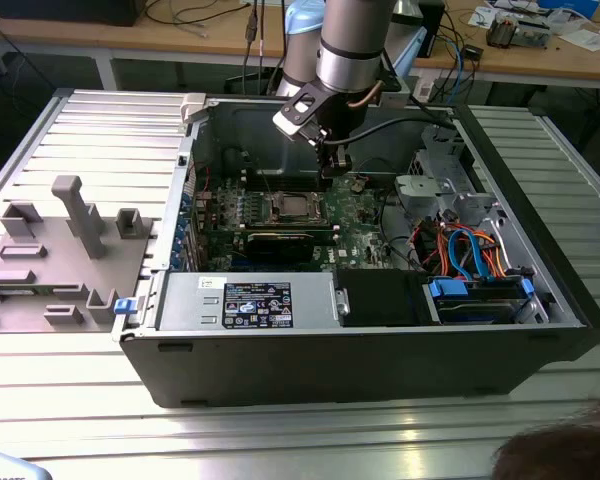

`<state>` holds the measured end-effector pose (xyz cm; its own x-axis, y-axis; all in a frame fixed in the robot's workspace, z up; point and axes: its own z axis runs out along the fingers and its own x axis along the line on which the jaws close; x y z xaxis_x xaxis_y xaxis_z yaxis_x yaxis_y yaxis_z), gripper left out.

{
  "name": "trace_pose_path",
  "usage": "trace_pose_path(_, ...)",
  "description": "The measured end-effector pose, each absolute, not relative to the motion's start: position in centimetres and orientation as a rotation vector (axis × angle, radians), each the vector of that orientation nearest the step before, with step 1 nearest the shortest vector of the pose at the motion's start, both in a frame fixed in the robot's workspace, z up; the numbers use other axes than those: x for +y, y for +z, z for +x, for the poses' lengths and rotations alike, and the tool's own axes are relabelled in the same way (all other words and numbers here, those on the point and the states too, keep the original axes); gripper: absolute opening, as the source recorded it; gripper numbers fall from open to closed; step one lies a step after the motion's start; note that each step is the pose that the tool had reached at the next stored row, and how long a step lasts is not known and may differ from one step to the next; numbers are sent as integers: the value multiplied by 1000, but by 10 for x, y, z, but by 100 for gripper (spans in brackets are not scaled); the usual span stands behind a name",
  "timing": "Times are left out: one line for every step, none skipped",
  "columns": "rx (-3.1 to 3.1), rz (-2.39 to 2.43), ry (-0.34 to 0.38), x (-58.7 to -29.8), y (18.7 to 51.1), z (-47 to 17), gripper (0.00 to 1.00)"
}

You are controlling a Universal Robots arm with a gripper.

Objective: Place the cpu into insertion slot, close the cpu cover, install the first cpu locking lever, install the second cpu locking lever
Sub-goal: 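Close the cpu cover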

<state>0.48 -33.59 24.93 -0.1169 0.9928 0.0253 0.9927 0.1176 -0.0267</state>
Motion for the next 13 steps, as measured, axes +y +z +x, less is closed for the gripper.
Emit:
trace_pose_path(-2321, -2063, 5, -336, 249, 4, 11)
trace_pose_path(-2321, -2063, 5, -336, 249, 4, 11)
trace_pose_path(-2321, -2063, 5, -336, 249, 4, 11)
trace_pose_path(-2321, -2063, 5, -336, 249, 4, 11)
trace_pose_path(-2321, -2063, 5, -336, 249, 4, 11)
trace_pose_path(-2321, -2063, 5, -336, 249, 3, 11)
trace_pose_path(-2321, -2063, 5, -336, 249, 3, 11)
trace_pose_path(-2321, -2063, 5, -336, 249, 3, 11)
trace_pose_path(-2321, -2063, 5, -336, 249, 3, 11)
trace_pose_path(-2321, -2063, 5, -336, 249, 3, 11)
trace_pose_path(-2321, -2063, 5, -336, 249, 2, 11)
trace_pose_path(-2321, -2063, 5, -336, 249, 2, 11)
trace_pose_path(-2321, -2063, 5, -336, 249, 2, 11)
